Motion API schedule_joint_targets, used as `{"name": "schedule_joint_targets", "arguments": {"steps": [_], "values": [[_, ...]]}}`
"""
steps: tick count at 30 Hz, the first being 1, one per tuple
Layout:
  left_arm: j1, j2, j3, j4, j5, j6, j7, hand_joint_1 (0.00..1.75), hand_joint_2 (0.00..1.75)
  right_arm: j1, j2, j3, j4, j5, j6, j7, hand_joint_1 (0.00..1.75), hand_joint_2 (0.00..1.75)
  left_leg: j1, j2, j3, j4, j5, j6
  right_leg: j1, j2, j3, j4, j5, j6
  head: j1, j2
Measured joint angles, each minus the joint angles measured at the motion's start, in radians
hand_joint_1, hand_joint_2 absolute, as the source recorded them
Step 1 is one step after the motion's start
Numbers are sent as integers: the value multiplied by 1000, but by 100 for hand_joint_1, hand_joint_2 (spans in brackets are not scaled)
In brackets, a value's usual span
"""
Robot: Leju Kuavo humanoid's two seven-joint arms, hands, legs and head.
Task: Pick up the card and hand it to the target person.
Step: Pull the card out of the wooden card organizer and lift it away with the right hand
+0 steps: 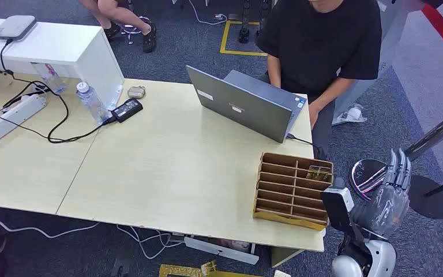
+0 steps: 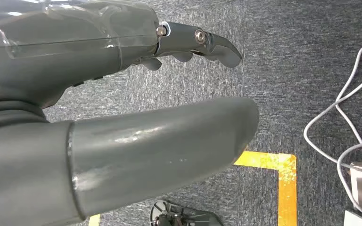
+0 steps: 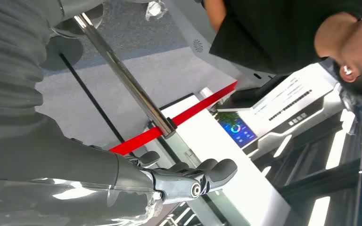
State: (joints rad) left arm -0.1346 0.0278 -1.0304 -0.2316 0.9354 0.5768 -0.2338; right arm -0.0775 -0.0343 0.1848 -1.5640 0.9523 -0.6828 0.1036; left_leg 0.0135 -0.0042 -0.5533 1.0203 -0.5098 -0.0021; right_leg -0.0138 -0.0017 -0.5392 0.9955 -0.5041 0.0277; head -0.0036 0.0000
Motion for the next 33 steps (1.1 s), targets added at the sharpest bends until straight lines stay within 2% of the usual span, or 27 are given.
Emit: {"name": "schedule_joint_targets", "arguments": {"steps": [5, 11, 15, 20, 29, 33], "values": [[0, 3, 0, 0, -2, 0, 0, 0, 0, -43, -41, 47, 13, -13, 0, 69, 3, 175, 0, 0, 0, 0, 0, 0, 0, 0, 0, 0, 0, 0, 0, 0], [0, 7, 0, 0, -2, -3, 0, 0, 0, -118, -116, 166, 77, -61, 4, 183, 15, 175, 0, 0, 0, 0, 0, 0, 0, 0, 0, 0, 0, 0, 0, 0], [0, 9, 0, 0, -2, -5, -3, 0, 0, -158, -163, 249, 116, -85, 22, 237, 16, 175, 0, 0, 0, 0, 0, 0, 0, 0, 0, 0, 0, 0, 0, 0], [0, 9, 0, 0, -1, -6, -3, 0, 0, -182, -203, 314, 143, -90, 33, 251, 16, 175, 0, 0, -1, 0, 0, 0, 0, 0, 0, 0, 0, 0, 0, 0], [0, 9, 0, 0, -1, -6, -4, 0, 0, -192, -235, 364, 167, -91, 34, 252, 17, 175, 0, 0, -1, 0, 0, 0, 0, 0, 0, 0, 0, 0, 0, 0], [0, 9, 0, 0, -1, -8, -5, 0, 0, -202, -245, 384, 178, -96, 69, 278, 34, 175, 0, 0, -1, 0, 0, 0, 0, 0, 0, 0, 0, 0, 0, 0]]}}
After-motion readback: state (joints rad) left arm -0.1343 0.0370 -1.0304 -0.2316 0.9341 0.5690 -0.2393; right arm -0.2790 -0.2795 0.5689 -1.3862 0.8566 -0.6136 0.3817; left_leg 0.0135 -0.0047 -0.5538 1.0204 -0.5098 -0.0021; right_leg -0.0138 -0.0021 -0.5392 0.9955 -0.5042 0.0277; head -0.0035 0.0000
